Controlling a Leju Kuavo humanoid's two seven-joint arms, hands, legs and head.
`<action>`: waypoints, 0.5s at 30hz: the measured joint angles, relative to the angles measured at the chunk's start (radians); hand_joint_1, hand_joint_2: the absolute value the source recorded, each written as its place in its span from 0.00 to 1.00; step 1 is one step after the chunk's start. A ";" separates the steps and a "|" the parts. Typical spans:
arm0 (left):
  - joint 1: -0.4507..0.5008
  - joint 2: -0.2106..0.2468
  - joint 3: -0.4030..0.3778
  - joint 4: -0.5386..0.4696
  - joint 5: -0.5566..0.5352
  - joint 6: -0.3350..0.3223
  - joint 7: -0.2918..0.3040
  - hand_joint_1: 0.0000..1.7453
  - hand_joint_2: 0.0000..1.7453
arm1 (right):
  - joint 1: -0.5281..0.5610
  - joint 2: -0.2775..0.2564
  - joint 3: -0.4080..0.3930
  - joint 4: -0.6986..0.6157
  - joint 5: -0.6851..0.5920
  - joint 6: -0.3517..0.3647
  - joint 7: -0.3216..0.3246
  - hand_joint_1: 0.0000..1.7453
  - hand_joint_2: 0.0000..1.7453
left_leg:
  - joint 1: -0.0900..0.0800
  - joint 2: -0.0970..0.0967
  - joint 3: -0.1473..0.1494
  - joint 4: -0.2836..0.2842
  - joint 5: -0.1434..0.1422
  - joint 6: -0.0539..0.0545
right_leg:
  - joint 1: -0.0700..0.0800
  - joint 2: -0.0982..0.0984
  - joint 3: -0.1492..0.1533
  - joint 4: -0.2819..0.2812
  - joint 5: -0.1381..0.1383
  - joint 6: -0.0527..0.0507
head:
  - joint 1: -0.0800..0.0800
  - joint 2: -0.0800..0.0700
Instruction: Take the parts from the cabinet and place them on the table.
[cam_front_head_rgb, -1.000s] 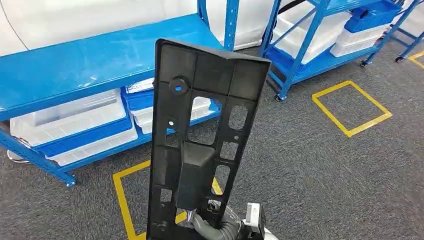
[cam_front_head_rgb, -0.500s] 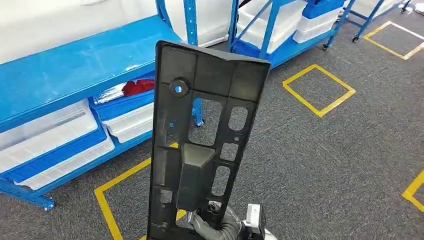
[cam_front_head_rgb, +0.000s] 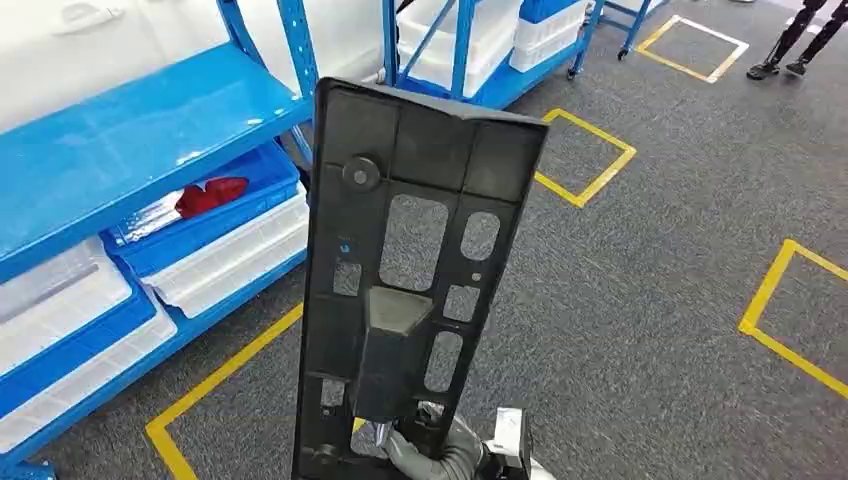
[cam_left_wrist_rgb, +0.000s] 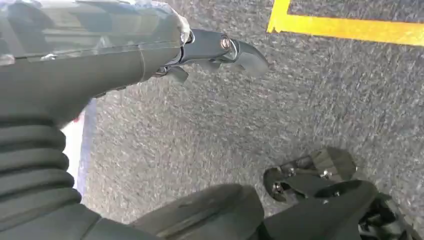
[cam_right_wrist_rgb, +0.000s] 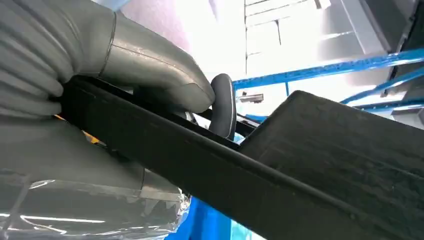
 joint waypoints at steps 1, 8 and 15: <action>0.002 -0.003 -0.001 0.000 0.003 0.008 -0.018 0.00 1.00 | 0.001 -0.001 0.000 -0.002 0.000 0.001 -0.001 0.97 1.00 | 0.006 0.015 0.003 -0.009 0.006 0.010 | 0.001 -0.017 -0.002 0.003 -0.003 0.004 | 0.000 0.000; 0.025 -0.002 -0.014 0.000 0.000 0.018 -0.043 0.00 1.00 | 0.012 -0.007 0.000 -0.008 0.002 -0.003 -0.009 0.97 1.00 | -0.002 0.104 0.001 -0.010 0.005 0.022 | -0.008 -0.135 -0.132 0.282 -0.113 0.025 | 0.000 0.000; 0.018 -0.007 -0.023 0.000 0.000 0.020 -0.043 0.00 1.00 | 0.015 -0.008 0.000 -0.022 0.005 -0.001 -0.010 0.97 1.00 | -0.012 0.162 0.017 -0.014 -0.007 -0.009 | 0.015 -0.187 0.009 0.002 -0.025 -0.019 | 0.000 0.000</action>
